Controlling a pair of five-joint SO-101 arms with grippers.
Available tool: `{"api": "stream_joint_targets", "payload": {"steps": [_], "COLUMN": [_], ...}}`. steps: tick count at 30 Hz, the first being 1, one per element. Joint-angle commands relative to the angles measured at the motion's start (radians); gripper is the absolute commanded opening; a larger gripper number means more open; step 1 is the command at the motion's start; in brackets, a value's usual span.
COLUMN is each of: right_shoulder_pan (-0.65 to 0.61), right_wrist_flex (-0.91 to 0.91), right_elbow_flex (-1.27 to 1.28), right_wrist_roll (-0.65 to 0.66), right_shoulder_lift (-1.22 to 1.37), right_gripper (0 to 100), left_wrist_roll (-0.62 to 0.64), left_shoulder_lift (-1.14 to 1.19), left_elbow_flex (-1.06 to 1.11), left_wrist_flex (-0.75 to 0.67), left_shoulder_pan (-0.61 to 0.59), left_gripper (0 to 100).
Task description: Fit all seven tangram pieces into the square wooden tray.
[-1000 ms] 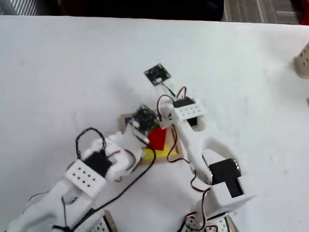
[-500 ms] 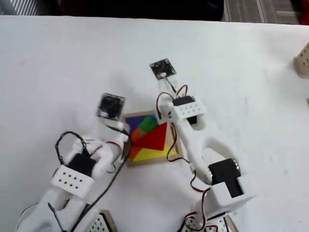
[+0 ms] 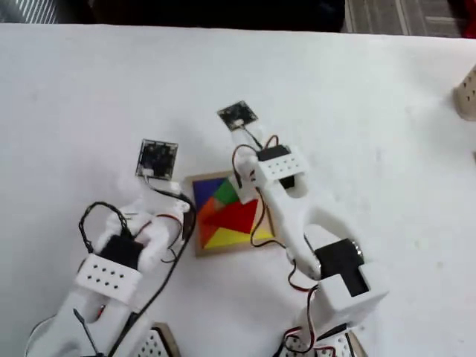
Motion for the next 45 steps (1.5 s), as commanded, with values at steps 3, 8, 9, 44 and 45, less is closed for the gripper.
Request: {"api": "stream_joint_targets", "payload": {"steps": [3, 8, 9, 44, 45], "right_shoulder_pan": [0.001, 0.016, 0.024, -0.131, -0.110], "right_wrist_flex": [0.131, 0.193, 0.193, -0.153, -0.153], "right_elbow_flex": [-0.025, -0.031, -0.028, 0.170, 0.170], "right_wrist_roll": [0.025, 0.023, 0.017, -0.203, -0.184], "right_shoulder_lift": [-0.001, -0.041, -0.071, -0.174, -0.179], "right_gripper": [3.7, 1.7, 1.8, 2.1, 2.1], "left_wrist_roll": [0.009, 0.009, 0.009, 0.018, 0.017], "left_shoulder_lift": [-0.019, -0.019, -0.018, -0.024, -0.024], "left_elbow_flex": [-0.008, -0.008, -0.008, -0.021, -0.021], "left_wrist_flex": [-0.005, -0.011, -0.011, -0.069, -0.069], "left_shoulder_pan": [0.018, 0.016, 0.016, -0.131, -0.131], "left_gripper": [4, 4, 4, 4, 4]}}
